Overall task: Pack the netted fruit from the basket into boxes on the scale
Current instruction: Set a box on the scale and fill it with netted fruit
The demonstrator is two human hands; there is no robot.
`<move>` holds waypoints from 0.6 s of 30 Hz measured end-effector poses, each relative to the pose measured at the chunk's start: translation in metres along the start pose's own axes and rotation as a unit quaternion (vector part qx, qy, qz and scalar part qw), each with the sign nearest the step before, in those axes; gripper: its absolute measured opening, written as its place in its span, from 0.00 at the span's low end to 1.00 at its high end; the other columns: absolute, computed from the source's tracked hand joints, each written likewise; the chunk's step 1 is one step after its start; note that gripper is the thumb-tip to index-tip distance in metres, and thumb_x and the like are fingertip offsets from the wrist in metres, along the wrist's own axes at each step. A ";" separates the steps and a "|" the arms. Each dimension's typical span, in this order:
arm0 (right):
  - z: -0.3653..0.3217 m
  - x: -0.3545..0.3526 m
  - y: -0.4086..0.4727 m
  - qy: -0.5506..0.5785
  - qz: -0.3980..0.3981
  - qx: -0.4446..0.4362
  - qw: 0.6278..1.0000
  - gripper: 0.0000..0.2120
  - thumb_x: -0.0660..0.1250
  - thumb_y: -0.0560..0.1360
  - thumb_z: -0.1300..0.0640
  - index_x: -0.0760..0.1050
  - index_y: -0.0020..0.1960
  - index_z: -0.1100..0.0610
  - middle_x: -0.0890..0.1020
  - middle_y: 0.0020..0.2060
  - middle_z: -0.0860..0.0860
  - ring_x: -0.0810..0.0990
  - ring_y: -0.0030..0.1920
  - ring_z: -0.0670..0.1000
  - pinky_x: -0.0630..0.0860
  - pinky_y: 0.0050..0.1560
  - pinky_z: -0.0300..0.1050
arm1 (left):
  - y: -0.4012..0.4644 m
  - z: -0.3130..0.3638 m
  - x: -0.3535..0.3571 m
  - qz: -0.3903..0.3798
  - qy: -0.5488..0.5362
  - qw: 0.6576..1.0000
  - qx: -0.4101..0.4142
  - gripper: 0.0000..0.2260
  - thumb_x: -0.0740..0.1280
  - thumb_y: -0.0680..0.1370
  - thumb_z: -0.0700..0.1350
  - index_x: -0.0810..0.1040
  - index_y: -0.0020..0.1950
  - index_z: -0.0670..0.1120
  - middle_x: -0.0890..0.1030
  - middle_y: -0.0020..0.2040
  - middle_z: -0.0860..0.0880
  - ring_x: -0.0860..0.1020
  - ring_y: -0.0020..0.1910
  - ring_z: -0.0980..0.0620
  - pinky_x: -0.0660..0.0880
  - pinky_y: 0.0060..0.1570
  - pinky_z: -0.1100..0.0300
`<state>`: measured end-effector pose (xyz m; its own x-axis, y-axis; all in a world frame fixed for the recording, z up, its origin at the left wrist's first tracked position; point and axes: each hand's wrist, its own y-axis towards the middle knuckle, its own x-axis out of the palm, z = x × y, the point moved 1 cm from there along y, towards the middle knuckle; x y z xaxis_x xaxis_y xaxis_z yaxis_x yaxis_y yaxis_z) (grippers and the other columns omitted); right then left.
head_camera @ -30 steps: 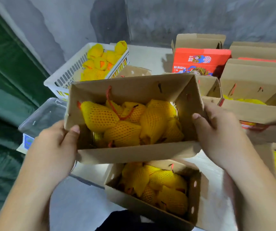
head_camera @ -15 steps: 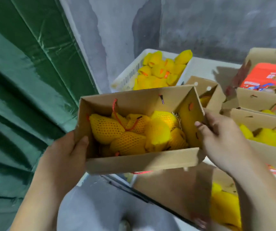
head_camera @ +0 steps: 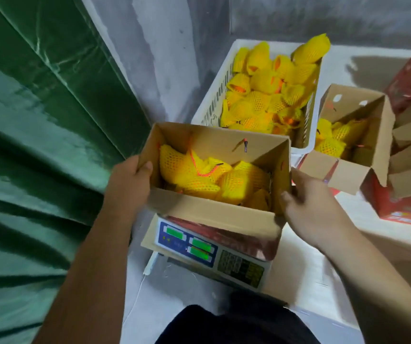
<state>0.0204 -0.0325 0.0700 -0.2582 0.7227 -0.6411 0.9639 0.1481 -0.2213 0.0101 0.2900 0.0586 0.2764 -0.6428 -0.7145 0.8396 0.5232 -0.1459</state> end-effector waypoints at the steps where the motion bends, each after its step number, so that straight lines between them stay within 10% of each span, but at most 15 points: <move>1: -0.002 0.004 0.004 -0.003 0.003 0.011 1.000 0.07 0.63 0.79 0.61 0.76 0.54 0.51 0.83 0.45 0.56 0.82 0.47 0.61 0.80 0.50 0.60 | 0.009 -0.002 0.003 -0.011 0.000 1.000 0.001 0.10 0.62 0.85 0.50 0.78 0.48 0.49 0.80 0.45 0.46 0.79 0.47 0.45 0.77 0.53 0.43; 5: -0.004 0.012 0.007 -0.012 0.087 0.054 0.995 0.12 0.62 0.83 0.55 0.71 0.41 0.50 0.78 0.34 0.51 0.75 0.36 0.57 0.71 0.36 0.51 | 0.027 -0.006 0.008 -0.072 0.001 0.996 0.050 0.12 0.61 0.86 0.50 0.78 0.45 0.50 0.79 0.42 0.48 0.78 0.43 0.48 0.73 0.42 0.52; 9: -0.017 0.024 -0.008 -0.030 0.174 0.110 0.978 0.21 0.57 0.84 0.41 0.73 0.42 0.56 0.79 0.32 0.55 0.75 0.36 0.61 0.76 0.39 0.57 | 0.045 -0.012 0.007 -0.139 0.035 0.980 0.139 0.15 0.57 0.83 0.54 0.80 0.52 0.48 0.82 0.48 0.44 0.80 0.49 0.39 0.78 0.53 0.42; 15: -0.043 0.069 -0.031 0.017 0.303 0.169 0.938 0.22 0.64 0.81 0.57 0.70 0.75 0.58 0.79 0.66 0.61 0.77 0.65 0.63 0.74 0.66 0.54 | 0.060 -0.027 -0.003 -0.240 -0.086 0.952 0.169 0.13 0.58 0.85 0.62 0.79 0.49 0.61 0.84 0.46 0.63 0.79 0.46 0.69 0.74 0.46 0.61; 18: -0.073 0.115 -0.054 -0.010 0.344 0.155 0.926 0.30 0.67 0.79 0.55 0.63 0.79 0.55 0.68 0.76 0.59 0.67 0.75 0.62 0.65 0.76 0.59 | 0.050 -0.048 -0.014 -0.252 -0.155 0.941 0.164 0.12 0.59 0.87 0.58 0.77 0.67 0.61 0.77 0.50 0.75 0.70 0.47 0.86 0.67 0.44 0.81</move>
<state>-0.0566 0.0924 0.0618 0.4063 0.5612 -0.7210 0.8368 -0.5455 0.0469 0.0255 0.3519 0.0287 -0.1155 -0.9219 -0.3698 0.9856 -0.0601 -0.1582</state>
